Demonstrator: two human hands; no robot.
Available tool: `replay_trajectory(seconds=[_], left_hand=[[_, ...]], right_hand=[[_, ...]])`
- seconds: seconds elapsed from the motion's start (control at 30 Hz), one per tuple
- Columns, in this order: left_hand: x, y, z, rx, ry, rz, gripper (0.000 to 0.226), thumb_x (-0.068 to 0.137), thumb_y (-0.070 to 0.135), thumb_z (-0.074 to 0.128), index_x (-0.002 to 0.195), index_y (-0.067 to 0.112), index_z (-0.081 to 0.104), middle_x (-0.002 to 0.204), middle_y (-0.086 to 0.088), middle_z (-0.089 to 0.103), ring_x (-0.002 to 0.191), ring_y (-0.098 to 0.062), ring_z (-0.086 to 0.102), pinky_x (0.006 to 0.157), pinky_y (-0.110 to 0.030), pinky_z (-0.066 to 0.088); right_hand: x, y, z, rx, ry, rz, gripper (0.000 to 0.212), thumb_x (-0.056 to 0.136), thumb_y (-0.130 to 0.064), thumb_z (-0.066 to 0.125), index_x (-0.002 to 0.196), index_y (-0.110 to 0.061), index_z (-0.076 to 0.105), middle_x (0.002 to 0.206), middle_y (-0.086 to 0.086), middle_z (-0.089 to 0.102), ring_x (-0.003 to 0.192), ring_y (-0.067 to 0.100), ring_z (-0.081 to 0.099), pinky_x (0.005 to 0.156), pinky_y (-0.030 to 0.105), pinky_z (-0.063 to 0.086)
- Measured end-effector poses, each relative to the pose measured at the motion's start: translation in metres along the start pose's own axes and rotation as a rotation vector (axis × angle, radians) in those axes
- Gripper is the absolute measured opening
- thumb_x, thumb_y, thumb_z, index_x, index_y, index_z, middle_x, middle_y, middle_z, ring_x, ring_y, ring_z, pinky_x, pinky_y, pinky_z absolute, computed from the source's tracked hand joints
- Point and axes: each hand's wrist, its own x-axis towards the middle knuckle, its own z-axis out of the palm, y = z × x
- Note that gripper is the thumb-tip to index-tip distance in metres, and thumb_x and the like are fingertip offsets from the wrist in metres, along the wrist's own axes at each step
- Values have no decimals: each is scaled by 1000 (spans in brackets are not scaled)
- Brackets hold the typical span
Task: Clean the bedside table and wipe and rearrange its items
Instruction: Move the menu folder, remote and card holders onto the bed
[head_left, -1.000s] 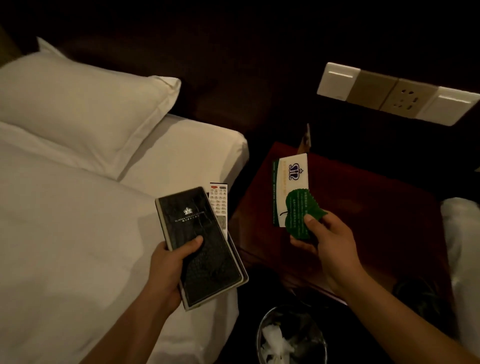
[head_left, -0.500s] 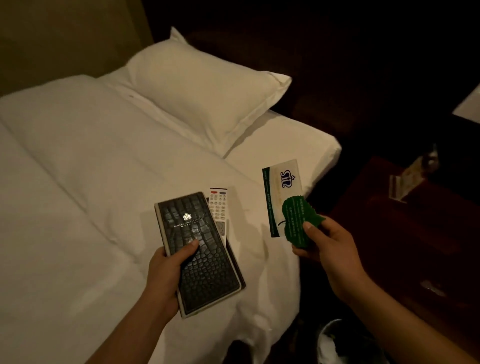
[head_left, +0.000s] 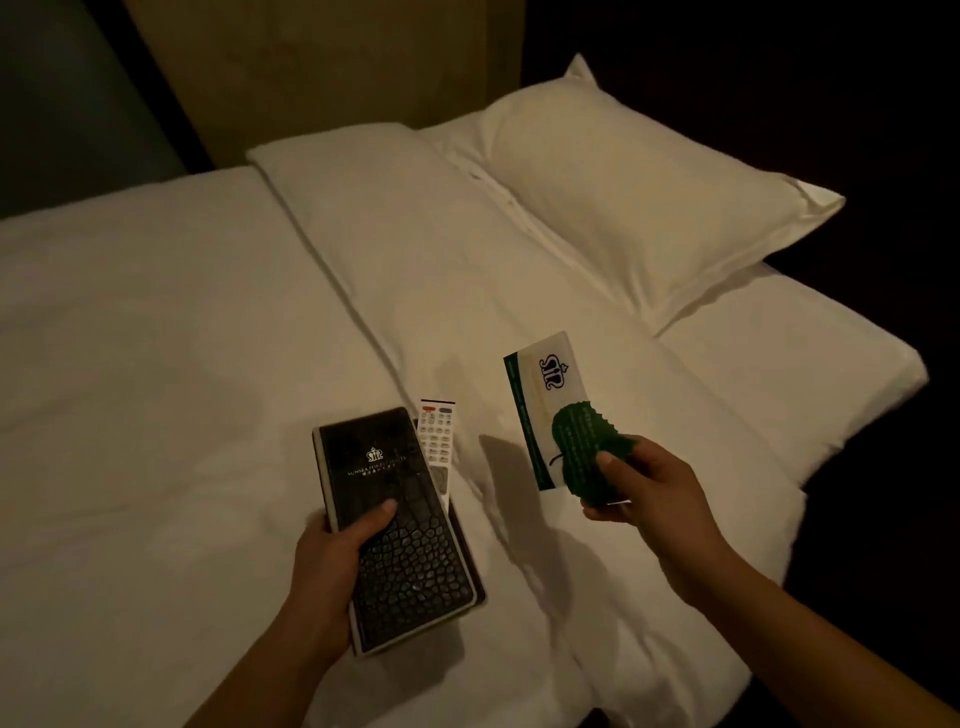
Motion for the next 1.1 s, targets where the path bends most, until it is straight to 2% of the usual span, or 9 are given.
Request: replay_trajectory(seconds=[0.1,0.23,0.33,0.47,0.63,0.77,0.9,1.0,1.1], left_hand=[[9,8,-37,-25,60,26,51,71,17,81,119,12,63,106,-16,74,91,-36,73,71,-44,60],[20,19,-87,-56,141,28,35,71,15,82,103,20,67,100,-14,76,89,-37,74,78,-51,59],[27,26,-123,-94,203,31,41,63,19,85,100,21,68,98,-13,77,87,-37,74,76,-52,60],[42,35,-172,-139,305,16,56,60,22,86,112,13,66,98,-16,76,82,-37,75,61,-43,61],[70,45,-228,-156,390,14,49,70,19,85,114,10,66,100,-16,75,79,-35,74,57,-42,60],[95,52,-252,-161,397,18,39,68,18,86,103,11,69,83,-10,78,69,-31,75,52,-40,59],[122,55,-258,-151,378,2,49,67,20,87,111,11,67,96,-14,76,77,-32,75,59,-43,60],[139,54,-259,-112,367,7,53,66,21,87,114,11,66,98,-12,75,79,-31,75,59,-39,60],[151,49,-265,35,375,19,63,68,24,88,123,5,61,109,-14,72,88,-31,72,70,-38,59]], right_hand=[[8,-3,43,-50,-74,-9,18,96,-15,57,105,-21,70,94,3,76,80,23,73,66,35,61],[16,-1,100,-119,-167,-6,17,96,-15,56,104,-22,70,94,4,75,82,22,73,69,39,62],[22,0,138,-171,-242,-20,16,96,-16,56,101,-22,71,92,4,75,80,23,72,68,40,62],[37,2,188,-319,-328,-38,16,96,-15,55,99,-22,69,90,6,74,75,21,70,66,37,60],[66,3,248,-559,-358,-58,15,96,-20,54,105,-20,66,96,5,70,82,24,69,68,35,61],[90,7,284,-695,-373,-77,21,97,-20,52,112,-14,64,99,10,69,81,29,69,70,44,61],[113,16,302,-796,-364,-93,22,97,-20,52,114,-16,64,98,9,69,78,22,67,66,37,60],[124,24,310,-862,-347,-94,21,96,-22,52,113,-18,64,100,9,68,86,23,66,77,46,60],[131,33,316,-882,-321,-105,23,98,-21,51,116,-16,65,106,11,67,94,26,64,84,47,57]])
